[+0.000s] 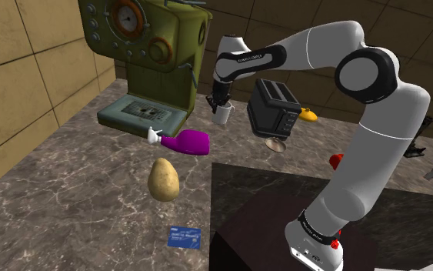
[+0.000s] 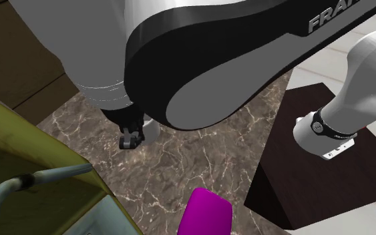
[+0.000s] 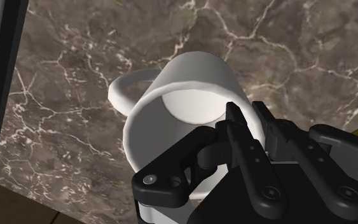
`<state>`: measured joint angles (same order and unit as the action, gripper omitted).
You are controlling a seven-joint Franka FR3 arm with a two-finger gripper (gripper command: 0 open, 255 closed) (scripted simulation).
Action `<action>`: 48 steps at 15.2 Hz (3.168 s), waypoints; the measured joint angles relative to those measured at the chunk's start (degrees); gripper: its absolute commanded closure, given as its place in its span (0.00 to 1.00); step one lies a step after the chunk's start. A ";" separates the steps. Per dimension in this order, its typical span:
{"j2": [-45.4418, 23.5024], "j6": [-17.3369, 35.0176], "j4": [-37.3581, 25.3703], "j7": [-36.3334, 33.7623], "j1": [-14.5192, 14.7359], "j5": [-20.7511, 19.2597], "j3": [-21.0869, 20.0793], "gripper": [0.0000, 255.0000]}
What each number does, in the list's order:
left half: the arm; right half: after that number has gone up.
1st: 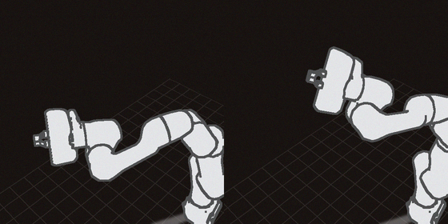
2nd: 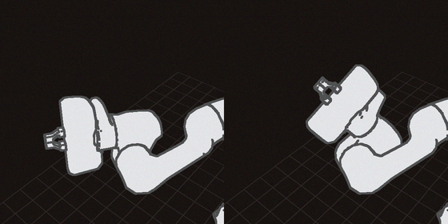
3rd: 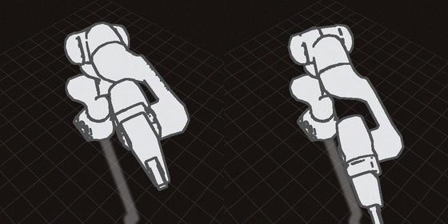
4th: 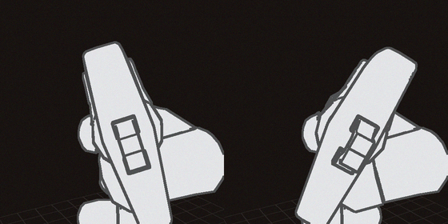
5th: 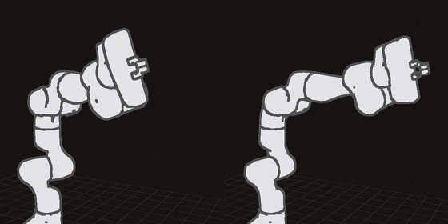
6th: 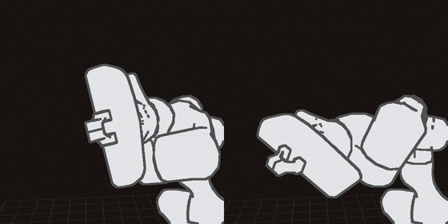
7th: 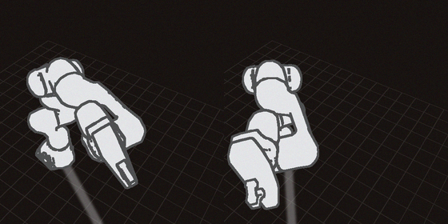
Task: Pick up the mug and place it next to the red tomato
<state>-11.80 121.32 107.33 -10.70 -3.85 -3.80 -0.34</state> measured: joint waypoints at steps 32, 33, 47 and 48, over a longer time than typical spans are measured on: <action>3.94 -22.77 -18.88 1.45 0.00 0.53 -0.05 1.00; 5.72 -22.34 -16.68 1.96 -0.31 0.58 0.17 1.00; 32.05 -19.16 11.35 11.88 -5.11 -0.67 5.52 1.00; 33.55 -19.20 12.64 12.82 -5.55 -0.91 6.10 1.00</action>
<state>21.75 102.12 119.97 2.12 -9.40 -4.70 5.76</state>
